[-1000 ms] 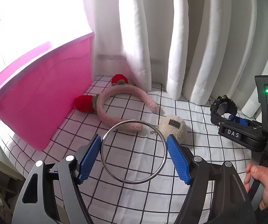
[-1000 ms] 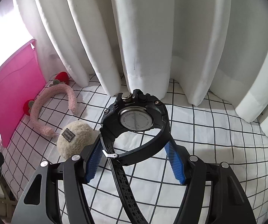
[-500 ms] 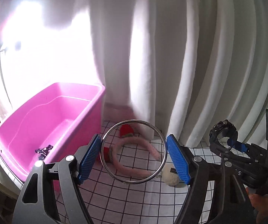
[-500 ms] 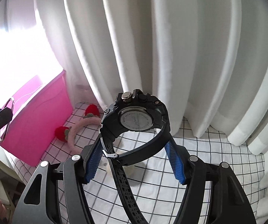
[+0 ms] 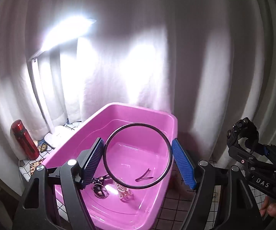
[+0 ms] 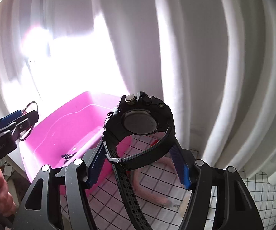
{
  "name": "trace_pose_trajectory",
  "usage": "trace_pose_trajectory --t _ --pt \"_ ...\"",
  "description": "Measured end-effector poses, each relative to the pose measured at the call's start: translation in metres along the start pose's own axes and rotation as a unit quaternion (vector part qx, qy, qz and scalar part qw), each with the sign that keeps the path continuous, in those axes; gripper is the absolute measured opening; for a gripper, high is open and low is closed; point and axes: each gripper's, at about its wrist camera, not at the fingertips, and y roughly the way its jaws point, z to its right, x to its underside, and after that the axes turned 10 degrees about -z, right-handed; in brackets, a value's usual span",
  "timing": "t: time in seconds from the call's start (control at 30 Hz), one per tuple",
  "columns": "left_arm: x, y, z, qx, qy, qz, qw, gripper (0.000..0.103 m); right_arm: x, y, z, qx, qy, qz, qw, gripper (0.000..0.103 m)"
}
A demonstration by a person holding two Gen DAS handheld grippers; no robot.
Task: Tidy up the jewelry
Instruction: 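Open both tools to drop the ring and watch into the tub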
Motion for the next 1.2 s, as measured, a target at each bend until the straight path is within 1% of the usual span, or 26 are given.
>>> trace_pose_trajectory --t 0.17,0.3,0.53,0.63,0.83,1.07,1.2 --pt "-0.006 0.007 -0.041 -0.024 -0.016 -0.002 0.9996 0.07 -0.019 0.023 -0.042 -0.024 -0.028 -0.005 0.999 0.062" --pt "-0.009 0.02 -0.062 -0.036 -0.025 -0.004 0.9991 0.07 -0.03 0.044 -0.068 -0.037 -0.046 -0.016 0.998 0.062" --pt "-0.008 0.046 -0.092 -0.042 -0.048 -0.038 0.9972 0.07 -0.037 0.08 -0.101 -0.048 -0.071 -0.052 0.995 0.062" --pt "-0.006 0.059 -0.102 -0.045 -0.054 -0.054 0.9961 0.07 -0.039 0.092 -0.108 -0.047 -0.079 -0.071 0.993 0.062" --pt "-0.002 0.081 -0.11 -0.048 -0.062 -0.091 0.9928 0.07 -0.049 0.119 -0.124 -0.043 -0.08 -0.102 0.991 0.062" --pt "0.001 0.099 -0.114 -0.05 -0.064 -0.122 0.9892 0.071 -0.053 0.137 -0.125 -0.033 -0.077 -0.121 0.989 0.062" --pt "0.003 0.103 -0.115 -0.053 -0.063 -0.127 0.9884 0.071 -0.053 0.142 -0.125 -0.028 -0.074 -0.128 0.989 0.062"
